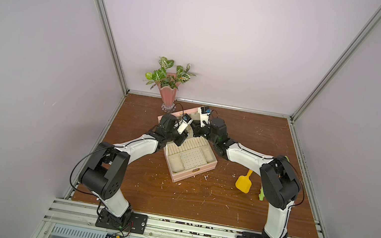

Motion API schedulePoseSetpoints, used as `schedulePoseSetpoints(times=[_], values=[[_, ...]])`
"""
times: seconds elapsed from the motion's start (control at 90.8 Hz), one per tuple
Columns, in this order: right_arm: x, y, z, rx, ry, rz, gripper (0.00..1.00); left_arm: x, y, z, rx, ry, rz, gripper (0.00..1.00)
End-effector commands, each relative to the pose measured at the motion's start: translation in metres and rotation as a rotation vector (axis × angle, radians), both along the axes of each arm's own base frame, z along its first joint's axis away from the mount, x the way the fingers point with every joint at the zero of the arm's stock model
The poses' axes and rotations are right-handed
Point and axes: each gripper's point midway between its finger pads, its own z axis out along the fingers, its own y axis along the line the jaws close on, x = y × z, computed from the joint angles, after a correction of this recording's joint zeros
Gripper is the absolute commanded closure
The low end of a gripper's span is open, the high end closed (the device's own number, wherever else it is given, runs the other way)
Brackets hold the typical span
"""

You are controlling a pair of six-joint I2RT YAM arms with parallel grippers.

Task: Put jewelry chain into jewelry box
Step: Adjust the necklace in the storage slot.

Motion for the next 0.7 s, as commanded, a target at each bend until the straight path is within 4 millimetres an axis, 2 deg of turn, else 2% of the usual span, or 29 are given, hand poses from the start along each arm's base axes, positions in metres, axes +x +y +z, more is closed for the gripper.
schedulePoseSetpoints(times=[0.0,0.352,0.473,0.694], values=[[0.005,-0.003,0.017,0.03,-0.048,-0.02,0.81,0.008,-0.004,0.05,-0.061,-0.148,-0.021,0.95],[-0.001,-0.008,0.028,0.05,-0.064,-0.022,0.74,0.008,-0.003,0.053,-0.068,-0.16,-0.015,0.95],[-0.008,-0.011,0.035,0.074,-0.068,-0.011,0.72,0.009,-0.004,0.055,-0.077,-0.168,-0.014,0.91],[-0.022,-0.024,0.044,0.094,-0.075,-0.012,0.7,0.007,-0.001,0.062,-0.081,-0.189,-0.001,0.78]])
